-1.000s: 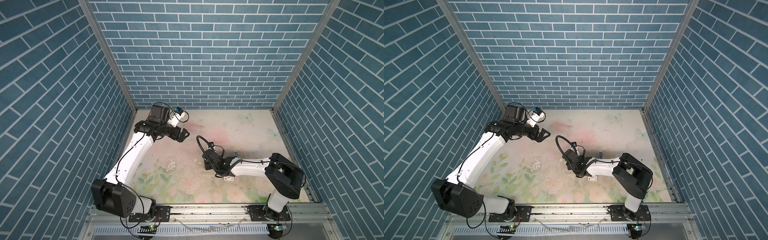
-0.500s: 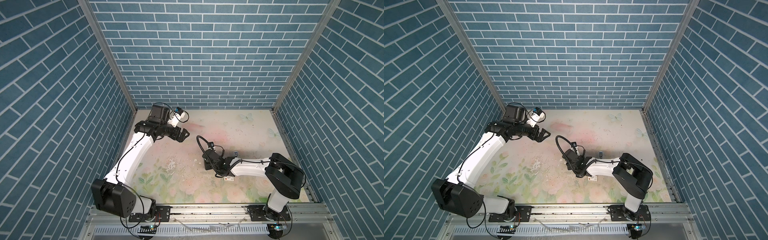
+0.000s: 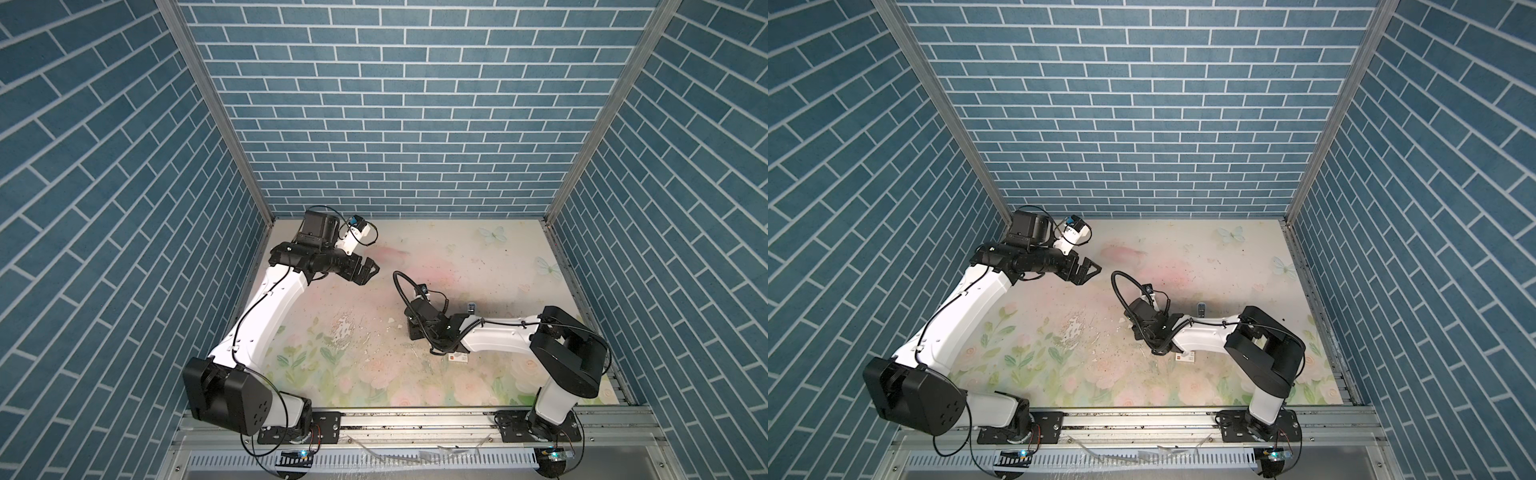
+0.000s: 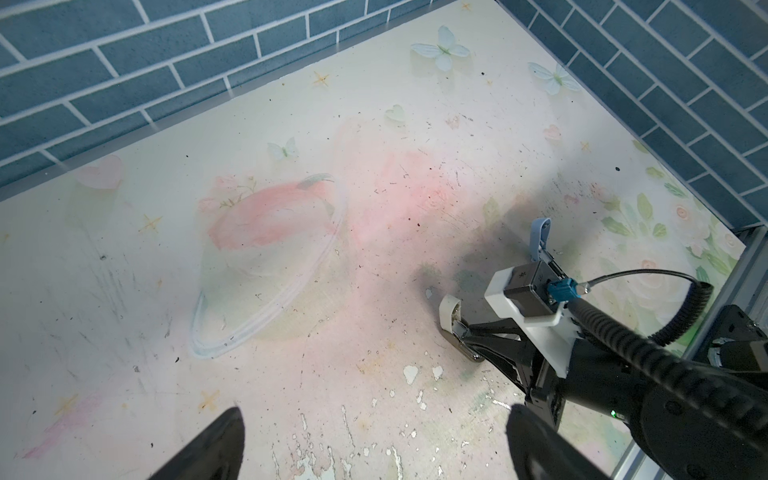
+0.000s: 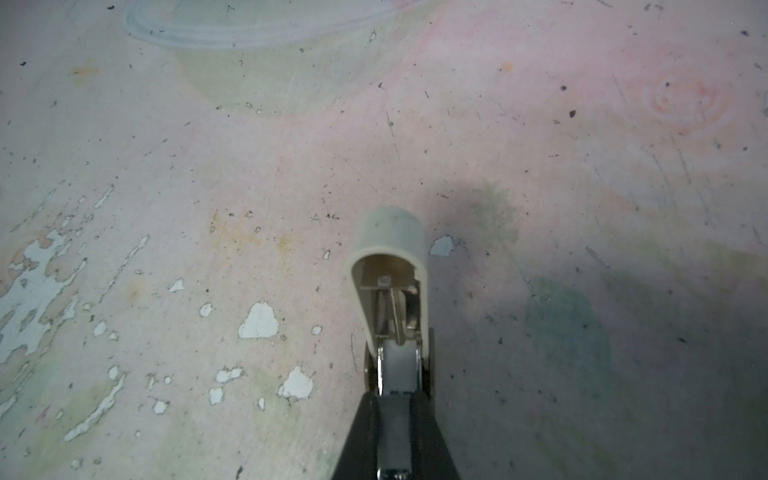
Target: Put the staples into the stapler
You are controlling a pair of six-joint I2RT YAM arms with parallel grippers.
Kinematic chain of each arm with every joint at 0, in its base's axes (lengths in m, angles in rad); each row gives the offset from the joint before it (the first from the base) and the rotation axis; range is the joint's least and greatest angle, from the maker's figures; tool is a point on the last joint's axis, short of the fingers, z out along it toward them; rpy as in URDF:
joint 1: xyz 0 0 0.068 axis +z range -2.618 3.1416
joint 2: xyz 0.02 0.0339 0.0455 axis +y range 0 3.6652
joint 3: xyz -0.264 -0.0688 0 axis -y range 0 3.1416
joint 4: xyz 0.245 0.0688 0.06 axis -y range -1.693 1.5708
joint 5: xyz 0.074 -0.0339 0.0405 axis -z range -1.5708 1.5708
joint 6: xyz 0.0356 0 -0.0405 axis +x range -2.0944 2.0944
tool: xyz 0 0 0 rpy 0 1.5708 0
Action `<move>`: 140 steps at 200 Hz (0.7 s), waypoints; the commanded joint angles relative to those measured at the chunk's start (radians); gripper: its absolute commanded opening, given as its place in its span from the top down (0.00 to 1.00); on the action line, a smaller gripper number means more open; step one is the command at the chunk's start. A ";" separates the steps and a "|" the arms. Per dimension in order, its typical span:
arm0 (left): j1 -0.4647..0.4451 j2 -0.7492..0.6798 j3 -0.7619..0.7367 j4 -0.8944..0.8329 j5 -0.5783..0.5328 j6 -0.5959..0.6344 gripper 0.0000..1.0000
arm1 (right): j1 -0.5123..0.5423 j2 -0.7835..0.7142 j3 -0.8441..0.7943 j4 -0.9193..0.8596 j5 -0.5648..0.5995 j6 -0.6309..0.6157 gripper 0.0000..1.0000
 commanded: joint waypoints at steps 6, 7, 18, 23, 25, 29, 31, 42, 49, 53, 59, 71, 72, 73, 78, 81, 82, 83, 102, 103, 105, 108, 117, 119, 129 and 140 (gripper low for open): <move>0.008 -0.013 -0.013 0.005 0.011 -0.004 0.00 | 0.003 0.014 0.000 0.001 0.001 0.015 0.88; 0.008 -0.014 -0.013 0.006 0.011 -0.004 0.00 | 0.001 0.014 0.000 0.000 0.001 0.015 0.88; 0.008 -0.015 -0.015 0.006 0.010 -0.003 0.00 | 0.002 0.013 -0.003 0.002 0.002 0.015 0.88; 0.008 -0.017 -0.015 0.007 0.010 -0.004 0.00 | 0.003 0.012 -0.004 0.001 0.002 0.016 0.88; 0.008 -0.017 -0.016 0.007 0.010 -0.003 0.00 | 0.005 0.011 -0.004 0.002 0.002 0.017 0.88; 0.008 -0.017 -0.016 0.007 0.010 -0.005 0.01 | 0.002 0.010 -0.007 0.002 0.002 0.016 0.88; 0.008 -0.016 -0.016 0.007 0.010 -0.004 0.00 | 0.003 0.010 -0.006 0.002 0.003 0.016 0.88; 0.008 -0.017 -0.015 0.006 0.010 -0.003 0.00 | 0.002 0.007 -0.006 0.002 0.005 0.015 0.88; 0.008 -0.015 -0.016 0.007 0.011 -0.003 0.00 | 0.003 0.007 -0.006 0.000 0.007 0.015 0.88; 0.008 -0.015 -0.016 0.006 0.011 -0.004 0.00 | 0.002 0.006 -0.005 -0.002 0.007 0.015 0.88; 0.008 -0.013 -0.015 0.007 0.011 -0.004 0.00 | 0.003 0.005 -0.005 -0.003 0.007 0.015 0.88; 0.008 -0.012 -0.013 0.007 0.012 -0.004 0.00 | 0.002 0.002 -0.005 -0.003 0.007 0.013 0.88; 0.008 -0.012 -0.013 0.007 0.012 -0.005 0.00 | 0.002 0.002 -0.005 -0.003 0.007 0.013 0.88; 0.008 -0.012 -0.013 0.007 0.012 -0.005 0.00 | 0.003 0.002 -0.005 -0.003 0.007 0.013 0.88; 0.008 -0.012 -0.013 0.007 0.011 -0.006 0.00 | 0.003 0.001 -0.005 -0.002 0.008 0.012 0.88; 0.008 -0.012 -0.012 0.006 0.012 -0.006 0.00 | 0.002 -0.001 -0.005 -0.003 0.008 0.011 0.88; 0.008 -0.012 -0.012 0.006 0.013 -0.005 0.00 | 0.003 -0.001 -0.005 -0.003 0.008 0.011 0.88; 0.008 -0.012 -0.013 0.006 0.012 -0.005 0.00 | 0.003 -0.001 -0.004 -0.003 0.009 0.011 0.88; 0.009 -0.011 -0.012 0.006 0.012 -0.006 0.00 | 0.002 -0.003 -0.003 -0.005 0.010 0.009 0.88; 0.008 -0.011 -0.012 0.007 0.012 -0.006 0.00 | 0.003 -0.003 -0.003 -0.006 0.011 0.009 0.88; 0.008 -0.012 -0.012 0.006 0.012 -0.005 0.00 | 0.003 -0.003 -0.003 -0.007 0.011 0.009 0.88; 0.008 -0.012 -0.011 0.007 0.013 -0.004 0.00 | 0.002 -0.003 -0.003 -0.007 0.012 0.009 0.88; 0.008 -0.011 -0.012 0.007 0.011 -0.004 0.00 | 0.004 -0.003 -0.004 -0.005 0.012 0.009 0.88; 0.008 -0.012 -0.012 0.007 0.012 -0.004 0.00 | 0.003 -0.003 -0.005 -0.005 0.013 0.010 0.88; 0.008 -0.012 -0.012 0.007 0.011 -0.004 0.00 | 0.003 -0.001 -0.004 -0.008 0.013 0.009 0.88; 0.008 -0.011 -0.012 0.007 0.011 -0.004 0.00 | 0.001 0.000 -0.003 -0.009 0.012 0.009 0.88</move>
